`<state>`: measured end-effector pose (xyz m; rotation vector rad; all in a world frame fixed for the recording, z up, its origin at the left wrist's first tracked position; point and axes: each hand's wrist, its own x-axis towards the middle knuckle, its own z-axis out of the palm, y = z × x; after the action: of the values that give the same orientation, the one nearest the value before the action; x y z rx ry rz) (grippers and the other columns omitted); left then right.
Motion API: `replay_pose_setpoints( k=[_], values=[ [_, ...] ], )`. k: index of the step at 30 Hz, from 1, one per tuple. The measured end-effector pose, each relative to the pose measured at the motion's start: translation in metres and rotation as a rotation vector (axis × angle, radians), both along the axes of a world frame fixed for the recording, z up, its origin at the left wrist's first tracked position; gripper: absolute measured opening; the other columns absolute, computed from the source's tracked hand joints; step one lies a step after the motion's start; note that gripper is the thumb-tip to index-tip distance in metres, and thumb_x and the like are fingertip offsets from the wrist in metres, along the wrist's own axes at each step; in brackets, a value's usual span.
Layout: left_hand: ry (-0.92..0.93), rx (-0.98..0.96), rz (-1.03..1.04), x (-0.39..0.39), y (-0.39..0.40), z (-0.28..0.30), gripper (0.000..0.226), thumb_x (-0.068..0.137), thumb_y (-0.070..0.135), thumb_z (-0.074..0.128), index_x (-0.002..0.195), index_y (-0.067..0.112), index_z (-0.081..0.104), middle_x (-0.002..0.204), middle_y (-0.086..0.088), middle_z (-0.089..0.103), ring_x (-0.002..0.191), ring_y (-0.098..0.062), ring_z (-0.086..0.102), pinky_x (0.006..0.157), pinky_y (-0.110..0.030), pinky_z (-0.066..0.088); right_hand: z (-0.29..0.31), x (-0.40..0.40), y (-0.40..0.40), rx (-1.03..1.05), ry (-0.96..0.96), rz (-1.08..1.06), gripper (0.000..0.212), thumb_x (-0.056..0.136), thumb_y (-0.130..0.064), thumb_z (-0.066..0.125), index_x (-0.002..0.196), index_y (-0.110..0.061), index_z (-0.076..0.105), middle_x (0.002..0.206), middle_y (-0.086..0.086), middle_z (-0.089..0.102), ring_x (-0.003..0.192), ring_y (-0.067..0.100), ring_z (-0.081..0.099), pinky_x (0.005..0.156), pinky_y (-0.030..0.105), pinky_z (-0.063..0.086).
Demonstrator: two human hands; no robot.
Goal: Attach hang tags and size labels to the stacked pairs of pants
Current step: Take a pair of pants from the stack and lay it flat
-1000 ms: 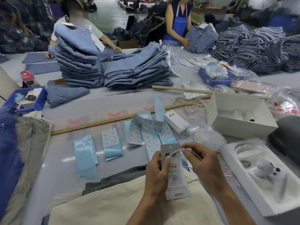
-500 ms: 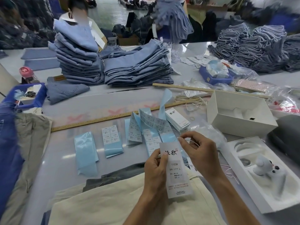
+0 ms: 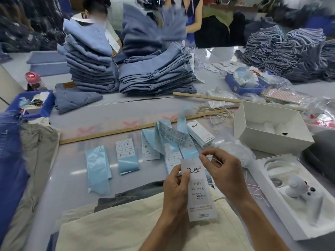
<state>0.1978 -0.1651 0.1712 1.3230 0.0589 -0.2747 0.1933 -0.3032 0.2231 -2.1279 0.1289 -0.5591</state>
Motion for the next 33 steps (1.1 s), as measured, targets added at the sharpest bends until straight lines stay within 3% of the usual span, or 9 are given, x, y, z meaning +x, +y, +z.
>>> replay_pose_setpoints(
  k=[3,7,11,15,21,26,28,30,33],
  values=[
    [0.009,0.003,-0.003,0.001,0.000,-0.001,0.012,0.105,0.022,0.054,0.113,0.027,0.062,0.091,-0.005,0.078,0.079,-0.025,0.077,0.061,-0.031,0.061,0.001,0.000,0.001,-0.003,0.003,0.012,0.005,0.088,-0.016,0.077,0.086,-0.018,0.073,0.050,-0.005,0.037,0.048,0.007,0.034,0.048,0.020,0.034],
    [-0.001,0.016,-0.010,0.001,-0.001,-0.001,0.013,0.105,0.023,0.054,0.115,0.030,0.059,0.090,-0.003,0.078,0.078,-0.024,0.077,0.061,-0.031,0.062,0.001,0.000,0.002,-0.010,0.014,0.028,0.004,0.089,-0.017,0.076,0.086,-0.017,0.073,0.052,0.010,0.042,0.048,0.007,0.035,0.048,0.025,0.034],
    [-0.016,0.017,-0.009,0.001,0.000,-0.001,0.014,0.105,0.024,0.054,0.117,0.025,0.059,0.091,-0.008,0.078,0.079,-0.027,0.077,0.060,-0.030,0.061,-0.001,-0.001,0.000,-0.015,0.025,0.024,0.007,0.088,-0.016,0.077,0.085,-0.020,0.072,0.052,-0.001,0.037,0.050,0.008,0.032,0.050,0.027,0.036],
    [-0.022,0.027,-0.012,0.001,0.000,0.000,0.012,0.104,0.024,0.055,0.116,0.025,0.057,0.092,-0.009,0.078,0.079,-0.027,0.077,0.061,-0.031,0.061,-0.004,-0.001,-0.003,-0.033,0.029,0.017,0.009,0.088,-0.016,0.077,0.084,-0.022,0.072,0.053,-0.001,0.036,0.051,0.009,0.031,0.051,0.030,0.036],
    [-0.083,0.018,-0.006,-0.001,0.001,-0.003,0.009,0.104,0.026,0.056,0.107,0.034,0.057,0.090,-0.005,0.077,0.080,-0.025,0.076,0.062,-0.028,0.060,-0.013,-0.007,-0.005,-0.115,0.025,-0.004,0.012,0.087,-0.018,0.078,0.081,-0.024,0.070,0.049,-0.010,0.031,0.047,0.007,0.028,0.048,0.022,0.030],
    [-0.111,-0.106,0.009,-0.004,0.001,-0.001,0.016,0.097,0.038,0.056,0.100,0.031,0.070,0.097,-0.010,0.074,0.088,-0.027,0.073,0.075,-0.040,0.062,-0.023,-0.019,0.004,-0.091,0.035,0.016,0.017,0.087,-0.018,0.078,0.082,-0.030,0.069,0.050,-0.009,0.028,0.048,0.007,0.025,0.048,0.025,0.027],
    [-0.059,-0.181,0.006,-0.005,0.003,0.001,0.033,0.101,0.043,0.051,0.099,0.021,0.075,0.099,-0.016,0.073,0.089,-0.031,0.071,0.078,-0.043,0.060,-0.026,-0.026,0.008,-0.068,0.042,0.018,0.023,0.087,-0.015,0.078,0.084,-0.036,0.069,0.049,-0.009,0.035,0.046,0.005,0.027,0.047,0.022,0.027],
    [0.019,-0.227,0.010,-0.003,0.007,0.002,0.043,0.103,0.045,0.050,0.098,0.013,0.078,0.101,-0.020,0.075,0.090,-0.032,0.072,0.080,-0.041,0.059,-0.028,-0.032,0.014,-0.004,0.078,0.030,0.025,0.087,-0.013,0.078,0.085,-0.037,0.070,0.053,-0.009,0.053,0.047,0.002,0.037,0.047,0.023,0.037],
    [0.031,-0.261,-0.027,0.005,0.015,0.006,0.033,0.093,0.038,0.067,0.100,0.008,0.076,0.101,-0.023,0.072,0.087,-0.032,0.068,0.083,-0.045,0.056,-0.028,-0.039,0.021,0.041,0.090,0.031,0.026,0.088,-0.008,0.077,0.090,-0.033,0.072,0.071,-0.016,0.069,0.056,-0.001,0.058,0.055,0.016,0.047]
  ],
)
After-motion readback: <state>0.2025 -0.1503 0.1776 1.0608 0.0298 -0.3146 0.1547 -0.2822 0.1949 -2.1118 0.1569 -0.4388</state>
